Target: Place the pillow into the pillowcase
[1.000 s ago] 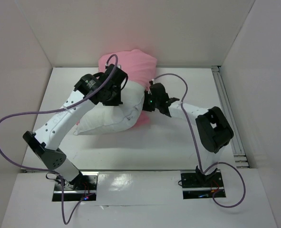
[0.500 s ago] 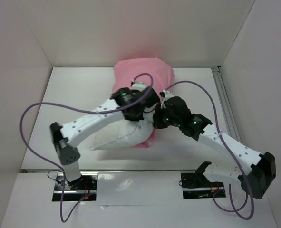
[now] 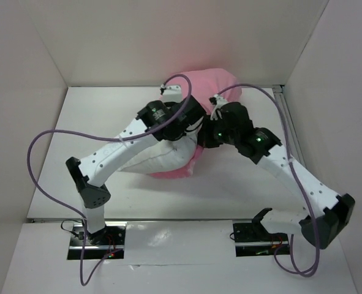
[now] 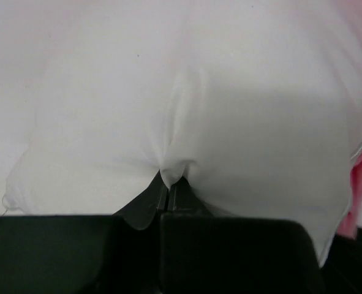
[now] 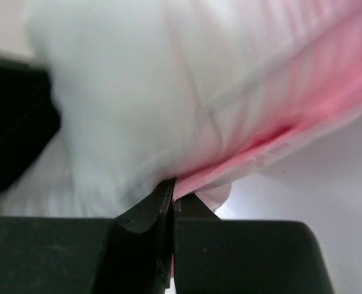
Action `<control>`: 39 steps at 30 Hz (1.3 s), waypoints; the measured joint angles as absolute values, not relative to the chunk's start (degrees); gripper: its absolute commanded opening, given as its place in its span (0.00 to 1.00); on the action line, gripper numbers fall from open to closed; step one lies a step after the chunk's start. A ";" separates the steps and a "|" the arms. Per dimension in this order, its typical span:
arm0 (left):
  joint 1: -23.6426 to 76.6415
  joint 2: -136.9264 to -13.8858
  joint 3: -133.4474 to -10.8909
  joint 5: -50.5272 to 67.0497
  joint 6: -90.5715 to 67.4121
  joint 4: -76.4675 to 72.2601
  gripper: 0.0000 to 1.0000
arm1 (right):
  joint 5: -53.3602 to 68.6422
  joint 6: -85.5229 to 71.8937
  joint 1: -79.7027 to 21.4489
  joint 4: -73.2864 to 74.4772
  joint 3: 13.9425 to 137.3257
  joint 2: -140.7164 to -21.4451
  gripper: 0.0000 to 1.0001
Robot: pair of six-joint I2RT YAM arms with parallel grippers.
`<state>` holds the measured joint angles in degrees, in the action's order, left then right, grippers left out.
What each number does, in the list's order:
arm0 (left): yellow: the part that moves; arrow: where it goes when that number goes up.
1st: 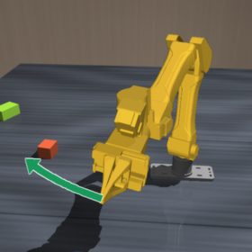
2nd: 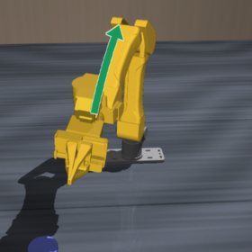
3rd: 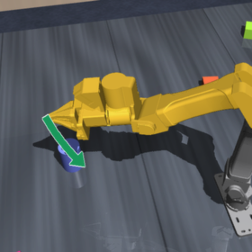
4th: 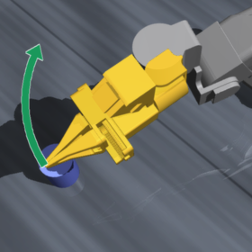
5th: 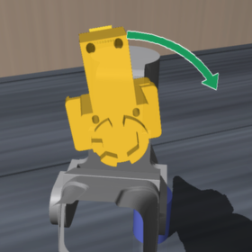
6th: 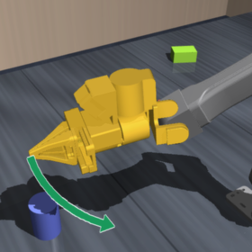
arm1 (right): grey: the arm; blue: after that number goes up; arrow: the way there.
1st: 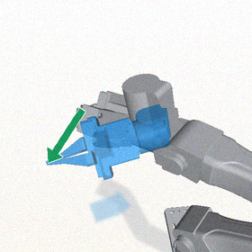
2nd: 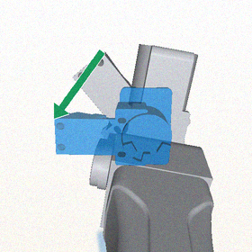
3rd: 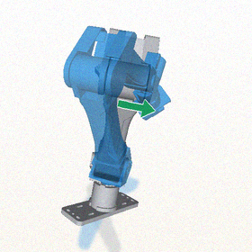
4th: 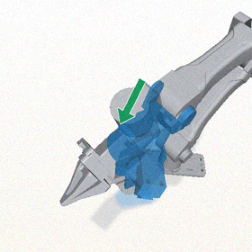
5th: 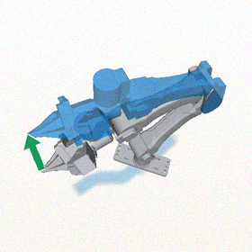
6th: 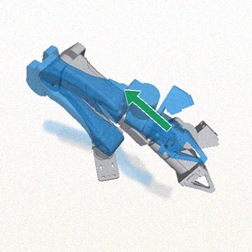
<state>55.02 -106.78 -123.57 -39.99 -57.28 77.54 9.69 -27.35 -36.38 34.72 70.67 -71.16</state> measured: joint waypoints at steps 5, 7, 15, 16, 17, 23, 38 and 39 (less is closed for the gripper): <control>53.06 -100.57 -121.34 -40.69 -57.21 73.97 0.00 | 11.07 -31.27 -36.42 29.15 62.92 -55.86 0.00; 52.40 -99.83 -118.24 -38.92 -57.32 72.38 0.00 | 11.79 -33.74 -36.62 29.12 56.77 -49.91 0.00; 51.07 -115.42 -112.46 -30.35 -58.50 63.16 0.00 | 7.77 -37.87 -36.77 38.13 48.53 -45.15 0.00; 51.18 -116.51 -112.46 -29.12 -58.54 61.98 0.00 | 6.90 -37.80 -36.77 39.51 49.08 -45.21 0.00; 51.31 -116.73 -112.46 -28.21 -58.50 61.21 0.01 | 5.91 -37.69 -36.77 40.71 49.58 -45.32 0.00; 51.11 -108.64 -108.22 -23.22 -55.11 56.73 0.71 | 2.57 -37.54 -37.41 46.52 55.51 -46.30 0.76; 26.48 -98.13 -95.81 -6.90 -40.99 41.25 0.83 | -19.03 -43.90 -37.74 53.60 70.83 -60.01 0.64; 25.50 -101.60 -96.77 -5.87 -40.62 39.75 0.82 | -21.17 -45.10 -37.67 54.24 70.81 -60.62 0.61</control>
<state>25.50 -101.60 -96.77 -5.87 -40.62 39.75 -21.17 -45.10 -37.67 54.24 70.81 -60.62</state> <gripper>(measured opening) 0.827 0.662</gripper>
